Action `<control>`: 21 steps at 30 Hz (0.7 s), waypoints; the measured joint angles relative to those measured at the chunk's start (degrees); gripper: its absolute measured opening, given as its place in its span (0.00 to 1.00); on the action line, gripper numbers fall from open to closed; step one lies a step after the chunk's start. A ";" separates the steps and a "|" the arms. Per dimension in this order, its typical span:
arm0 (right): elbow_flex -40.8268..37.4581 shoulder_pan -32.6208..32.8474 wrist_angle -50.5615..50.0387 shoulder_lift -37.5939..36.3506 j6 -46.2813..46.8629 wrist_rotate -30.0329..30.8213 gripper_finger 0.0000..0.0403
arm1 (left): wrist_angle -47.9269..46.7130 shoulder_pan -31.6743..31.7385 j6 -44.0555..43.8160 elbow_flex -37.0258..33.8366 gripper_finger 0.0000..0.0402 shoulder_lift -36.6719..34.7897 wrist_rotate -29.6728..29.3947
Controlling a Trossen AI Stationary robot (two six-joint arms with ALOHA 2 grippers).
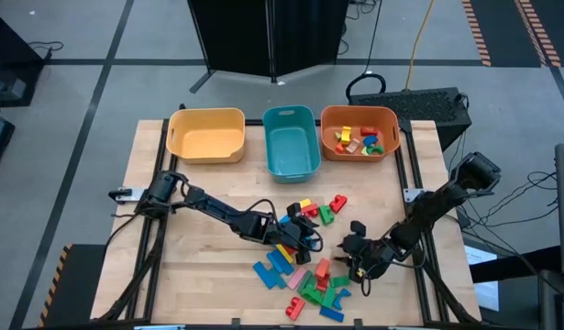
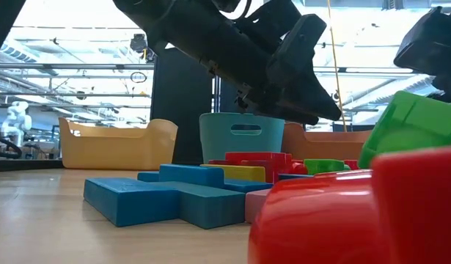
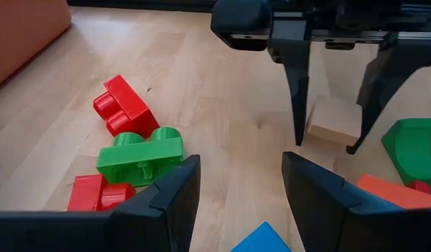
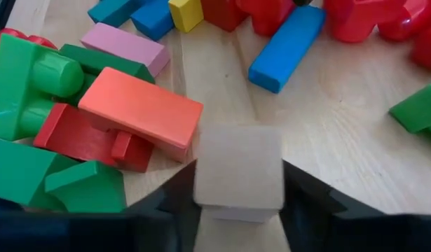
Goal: Sort blocks by size
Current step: Put the light brown arch block into the orange bin
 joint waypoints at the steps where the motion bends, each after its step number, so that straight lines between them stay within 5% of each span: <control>1: 0.00 -0.02 0.01 0.00 -0.26 0.17 0.31 | 0.00 0.00 0.00 0.00 0.48 0.00 0.00; 10: 0.00 -1.80 -1.73 -2.98 -1.95 7.98 0.29 | -0.38 0.00 0.05 0.00 0.48 -0.02 0.00; 21: 0.00 -9.79 -19.92 -20.86 -6.82 22.24 0.30 | -1.53 0.23 3.46 0.00 0.48 -0.02 -0.81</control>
